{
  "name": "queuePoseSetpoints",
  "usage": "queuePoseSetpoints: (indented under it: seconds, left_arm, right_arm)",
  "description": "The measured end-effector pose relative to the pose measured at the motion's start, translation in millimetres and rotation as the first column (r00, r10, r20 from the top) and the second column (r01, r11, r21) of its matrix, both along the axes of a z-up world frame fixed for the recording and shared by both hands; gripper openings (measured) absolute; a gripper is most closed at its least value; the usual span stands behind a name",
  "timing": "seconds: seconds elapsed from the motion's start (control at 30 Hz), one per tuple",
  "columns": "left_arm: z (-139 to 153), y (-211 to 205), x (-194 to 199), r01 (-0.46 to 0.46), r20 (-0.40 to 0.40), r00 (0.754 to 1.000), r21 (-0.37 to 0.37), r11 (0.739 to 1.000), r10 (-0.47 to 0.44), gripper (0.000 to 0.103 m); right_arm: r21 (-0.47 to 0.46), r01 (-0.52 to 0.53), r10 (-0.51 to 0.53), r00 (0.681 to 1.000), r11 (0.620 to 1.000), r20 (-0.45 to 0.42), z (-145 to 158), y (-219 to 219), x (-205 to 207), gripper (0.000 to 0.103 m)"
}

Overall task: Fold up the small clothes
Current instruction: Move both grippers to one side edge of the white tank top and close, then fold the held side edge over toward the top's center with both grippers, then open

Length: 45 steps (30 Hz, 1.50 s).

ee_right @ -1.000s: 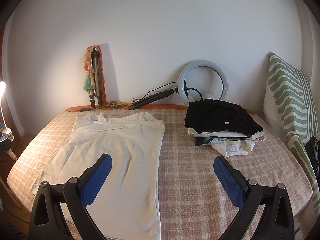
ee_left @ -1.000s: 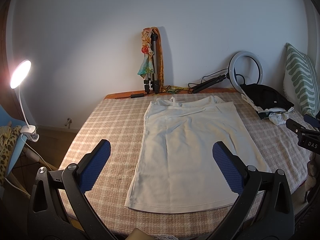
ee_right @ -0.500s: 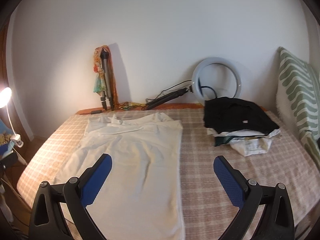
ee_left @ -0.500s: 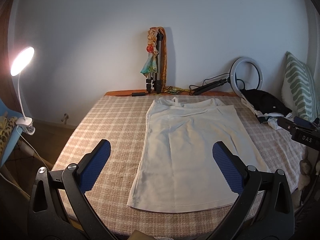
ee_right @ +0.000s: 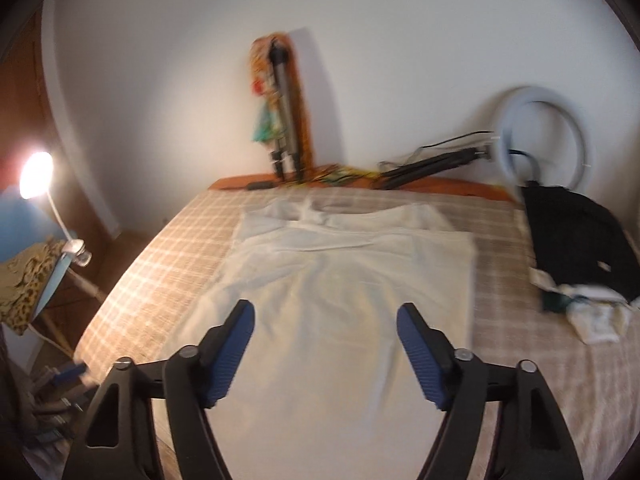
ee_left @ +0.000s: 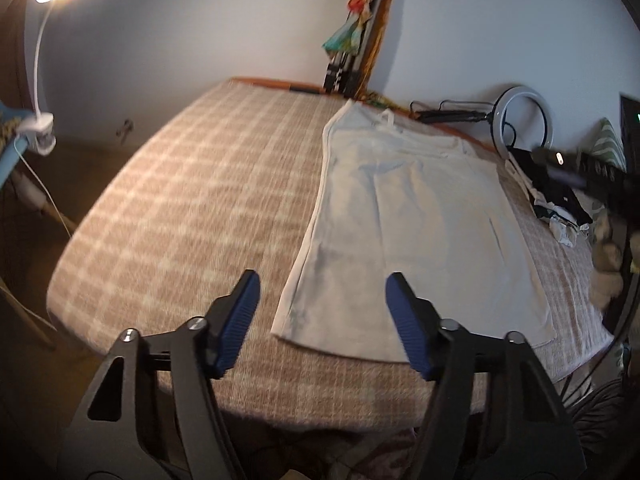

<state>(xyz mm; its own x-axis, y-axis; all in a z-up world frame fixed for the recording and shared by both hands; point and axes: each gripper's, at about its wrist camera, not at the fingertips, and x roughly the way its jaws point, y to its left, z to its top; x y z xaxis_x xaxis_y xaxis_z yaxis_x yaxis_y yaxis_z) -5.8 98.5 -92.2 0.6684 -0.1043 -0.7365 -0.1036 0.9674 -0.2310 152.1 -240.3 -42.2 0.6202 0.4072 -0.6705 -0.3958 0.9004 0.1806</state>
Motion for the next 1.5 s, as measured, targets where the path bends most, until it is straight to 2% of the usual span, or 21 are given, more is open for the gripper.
queuePoseSetpoints:
  seconds: [0.1, 0.2, 0.4, 0.67, 0.73, 0.77, 0.87, 0.97, 1.07, 1.17, 1.37, 1.43, 1.5]
  left_arm:
    - [-14, 4, 4, 0.003, -0.055, 0.998, -0.037, 0.999, -0.005, 0.052]
    - [-23, 9, 9, 0.0, -0.095, 0.995, -0.085, 0.996, -0.008, 0.052]
    - [-35, 13, 24, -0.015, -0.127, 0.992, -0.093, 0.996, 0.003, 0.052]
    - [-49, 20, 36, -0.026, -0.169, 0.986, -0.14, 0.99, 0.002, 0.052]
    - [-54, 22, 39, -0.029, -0.185, 0.983, -0.158, 0.987, -0.001, 0.045]
    - [-57, 22, 41, -0.03, -0.195, 0.981, -0.169, 0.985, -0.004, 0.039]
    - [-62, 24, 43, -0.033, -0.206, 0.979, -0.186, 0.982, -0.007, 0.033]
    - [-65, 27, 47, -0.035, -0.209, 0.978, -0.203, 0.979, -0.009, 0.025]
    - [-67, 29, 51, -0.032, -0.21, 0.978, -0.222, 0.975, -0.015, 0.01]
    - [-67, 28, 51, -0.02, -0.201, 0.979, -0.238, 0.971, -0.029, 0.007]
    - [-56, 18, 48, 0.03, -0.149, 0.987, -0.231, 0.973, -0.066, 0.005]
    - [-53, 16, 49, 0.04, -0.137, 0.988, -0.233, 0.972, -0.073, 0.004]
    - [-51, 14, 49, 0.047, -0.126, 0.989, -0.233, 0.971, -0.078, 0.004]
  right_arm:
    - [0.01, -0.068, 0.069, 0.996, 0.998, -0.058, 0, 31, 25, 0.067]
    - [0.015, -0.138, 0.139, 0.985, 0.99, -0.097, -1, 68, 46, 0.067]
    - [0.023, -0.202, 0.202, 0.959, 0.979, -0.2, -19, 132, 93, 0.067]
    - [0.031, -0.176, 0.176, 0.923, 0.984, -0.342, -60, 190, 150, 0.067]
    - [0.025, -0.163, 0.161, 0.916, 0.986, -0.368, -68, 200, 162, 0.067]
    - [0.02, -0.158, 0.154, 0.914, 0.987, -0.376, -73, 204, 167, 0.066]
    - [0.004, -0.141, 0.131, 0.903, 0.99, -0.409, -86, 216, 184, 0.053]
    - [-0.008, -0.138, 0.121, 0.894, 0.99, -0.432, -94, 227, 198, 0.052]
    - [-0.046, -0.134, 0.102, 0.9, 0.99, -0.424, -100, 240, 212, 0.05]
    - [-0.083, -0.148, 0.098, 0.897, 0.986, -0.431, -109, 253, 223, 0.04]
    - [-0.15, -0.15, 0.075, 0.905, 0.977, -0.418, -123, 268, 236, 0.035]
    - [-0.175, -0.154, 0.069, 0.908, 0.973, -0.413, -123, 272, 239, 0.028]
    - [-0.206, -0.164, 0.07, 0.914, 0.965, -0.399, -123, 276, 240, 0.013]
